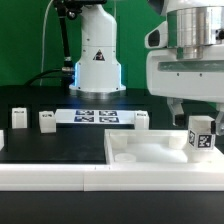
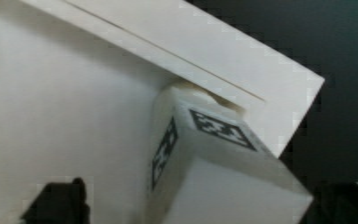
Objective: Assemble one leg
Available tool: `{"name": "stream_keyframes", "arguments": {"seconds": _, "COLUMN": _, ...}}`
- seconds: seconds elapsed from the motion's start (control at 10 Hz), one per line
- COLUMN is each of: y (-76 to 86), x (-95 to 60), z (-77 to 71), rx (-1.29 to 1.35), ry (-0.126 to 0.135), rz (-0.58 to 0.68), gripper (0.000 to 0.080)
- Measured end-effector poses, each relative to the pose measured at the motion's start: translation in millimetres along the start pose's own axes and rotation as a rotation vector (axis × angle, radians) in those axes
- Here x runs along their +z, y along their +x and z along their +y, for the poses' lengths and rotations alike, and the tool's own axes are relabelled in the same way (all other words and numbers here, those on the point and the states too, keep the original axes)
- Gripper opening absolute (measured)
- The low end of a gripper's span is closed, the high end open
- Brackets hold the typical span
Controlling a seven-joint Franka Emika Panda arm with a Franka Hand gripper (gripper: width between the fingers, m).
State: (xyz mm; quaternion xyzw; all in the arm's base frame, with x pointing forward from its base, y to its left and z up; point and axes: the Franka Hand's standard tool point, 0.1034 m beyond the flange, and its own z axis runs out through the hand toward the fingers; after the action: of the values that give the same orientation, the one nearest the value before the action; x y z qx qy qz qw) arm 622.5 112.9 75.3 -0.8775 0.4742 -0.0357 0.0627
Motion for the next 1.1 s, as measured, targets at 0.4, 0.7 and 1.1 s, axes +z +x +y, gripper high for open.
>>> {"name": "stream_keyframes", "arguments": {"seconds": 0.4, "y": -2.0, "x": -2.3, "z": -8.2, "rx": -0.502, "ry": -0.063, "rz": -0.033, "gripper": 0.0649}}
{"name": "stream_keyframes", "arguments": {"seconds": 0.7, "y": 0.6, "x": -1.0, "z": -8.6, "rx": -0.802, "ry": -0.112, "rz": -0.044, "gripper": 0.0649}}
{"name": "stream_keyframes", "arguments": {"seconds": 1.1, "y": 1.7, "x": 0.1, "z": -10.0, "rx": -0.928, "ry": -0.094, "rz": -0.029, "gripper": 0.0534}}
